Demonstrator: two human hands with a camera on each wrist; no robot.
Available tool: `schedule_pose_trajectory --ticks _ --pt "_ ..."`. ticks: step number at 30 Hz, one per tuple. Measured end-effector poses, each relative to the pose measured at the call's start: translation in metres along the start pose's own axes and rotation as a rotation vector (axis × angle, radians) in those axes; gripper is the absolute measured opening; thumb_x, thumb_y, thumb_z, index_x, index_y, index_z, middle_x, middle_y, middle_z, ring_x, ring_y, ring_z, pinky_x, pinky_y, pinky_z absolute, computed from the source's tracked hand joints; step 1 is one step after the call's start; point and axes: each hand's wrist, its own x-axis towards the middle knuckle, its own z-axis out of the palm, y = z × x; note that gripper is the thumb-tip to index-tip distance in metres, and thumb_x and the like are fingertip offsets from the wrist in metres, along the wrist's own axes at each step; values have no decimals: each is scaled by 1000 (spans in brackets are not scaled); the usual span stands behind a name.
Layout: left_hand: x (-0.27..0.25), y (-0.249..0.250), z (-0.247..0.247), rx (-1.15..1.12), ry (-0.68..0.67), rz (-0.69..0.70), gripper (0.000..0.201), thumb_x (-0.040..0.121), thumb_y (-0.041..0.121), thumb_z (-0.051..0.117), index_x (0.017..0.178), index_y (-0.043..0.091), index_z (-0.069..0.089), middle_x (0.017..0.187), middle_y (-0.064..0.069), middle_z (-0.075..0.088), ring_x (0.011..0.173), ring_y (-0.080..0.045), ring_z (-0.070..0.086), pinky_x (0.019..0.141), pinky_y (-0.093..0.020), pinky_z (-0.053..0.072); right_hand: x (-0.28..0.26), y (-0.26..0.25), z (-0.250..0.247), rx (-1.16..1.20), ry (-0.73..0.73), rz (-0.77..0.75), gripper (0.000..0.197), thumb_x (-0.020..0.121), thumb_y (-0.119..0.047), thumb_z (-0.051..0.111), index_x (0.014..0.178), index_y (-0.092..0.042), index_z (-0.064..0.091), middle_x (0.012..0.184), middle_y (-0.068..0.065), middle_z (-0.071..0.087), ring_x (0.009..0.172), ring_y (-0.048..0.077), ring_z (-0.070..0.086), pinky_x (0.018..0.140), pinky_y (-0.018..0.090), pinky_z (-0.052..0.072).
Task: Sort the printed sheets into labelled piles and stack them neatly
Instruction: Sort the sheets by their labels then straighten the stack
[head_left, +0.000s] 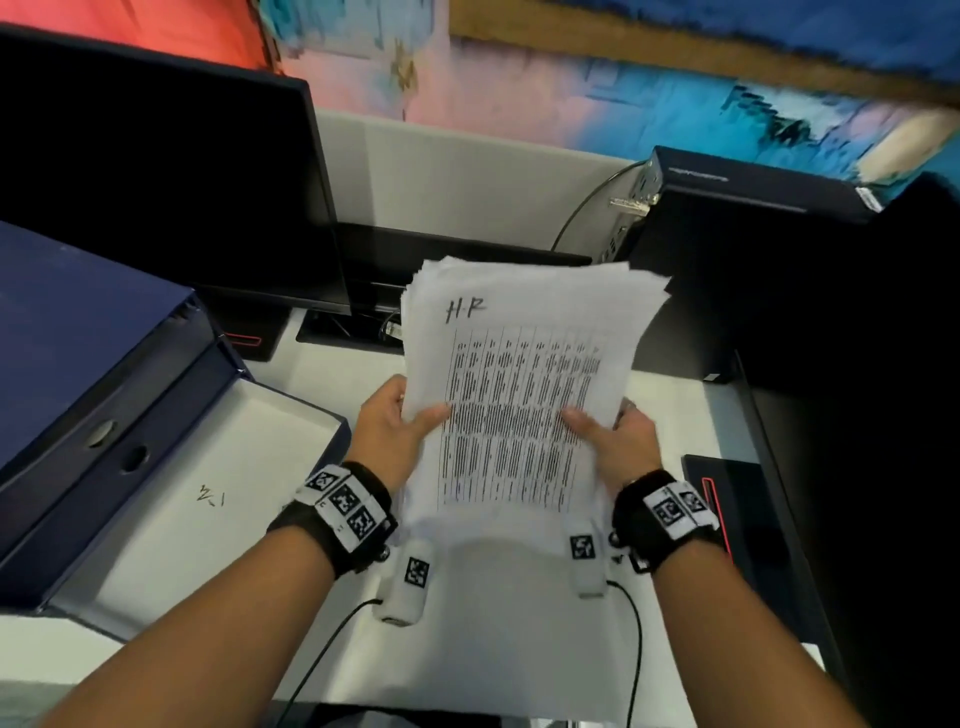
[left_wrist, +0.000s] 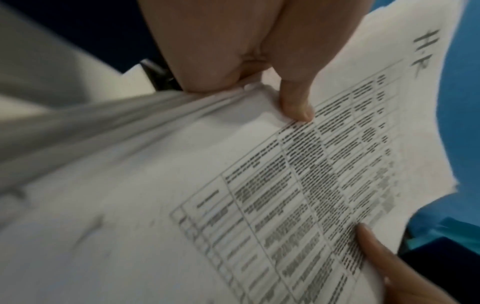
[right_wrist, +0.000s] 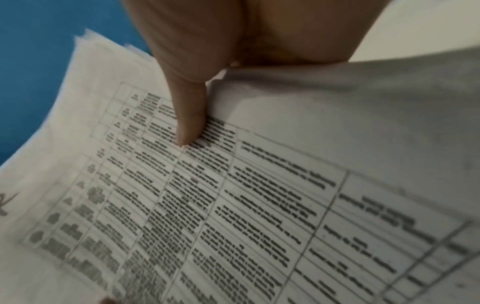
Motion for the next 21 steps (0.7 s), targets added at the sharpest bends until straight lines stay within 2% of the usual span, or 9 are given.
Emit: schedule_pose_trajectory --ticks 3,5,7,10,11,13,16,19,21 --pt "-5 34 0 20 43 200 27 95 9 62 122 15 61 110 7 73 99 0 69 85 -18 56 -15 -34 0 57 40 -212 25 71 -12 84 92 -22 73 89 -3 77 84 13 75 73 30 60" --pt "-10 39 -2 119 55 302 25 100 15 55 124 20 55 110 17 67 97 12 64 79 -7 50 -29 -43 -1 82 51 -300 26 71 -9 83 93 -20 72 84 -9 76 79 5 74 68 20 59" --pt "-16 33 -8 242 24 341 26 102 22 51 127 28 48 114 21 61 101 14 59 83 -8 48 -43 -43 2 58 56 -352 33 70 -9 84 99 -12 70 85 -9 73 75 -3 71 64 14 57" --pt "-24 23 -14 273 -35 322 37 98 29 57 124 46 36 124 13 59 113 3 58 90 -18 49 -52 -36 4 53 48 -373 41 68 -11 86 106 -7 69 94 3 76 85 10 74 73 28 61" --pt "-26 26 -13 241 -44 317 42 96 31 59 127 45 33 124 13 59 111 6 59 86 -13 50 -54 -38 5 66 49 -396 44 68 -11 87 108 -7 69 98 5 75 89 16 74 76 34 61" --pt "-30 40 -7 178 -8 354 53 94 35 61 136 29 29 120 17 57 100 15 61 76 -4 49 -55 -48 6 63 84 -466 49 67 -13 88 111 -12 66 104 3 73 93 18 72 78 36 61" --pt "-32 61 1 87 91 518 54 91 36 60 132 17 31 115 15 52 93 13 61 74 -6 48 -61 -71 11 121 113 -575 45 74 -8 81 111 -22 59 102 -6 66 91 11 69 75 28 59" --pt "-30 79 6 127 193 688 33 95 25 55 127 21 45 109 8 51 93 8 54 82 -7 42 -64 -88 17 -23 142 -707 21 86 -13 72 103 -22 64 98 -10 64 90 1 62 79 18 52" --pt "-27 87 7 235 237 731 21 98 24 55 119 26 56 110 1 56 95 4 52 87 -7 39 -63 -91 20 -71 152 -710 8 89 -13 67 90 -21 67 86 -14 65 80 -7 59 70 7 46"
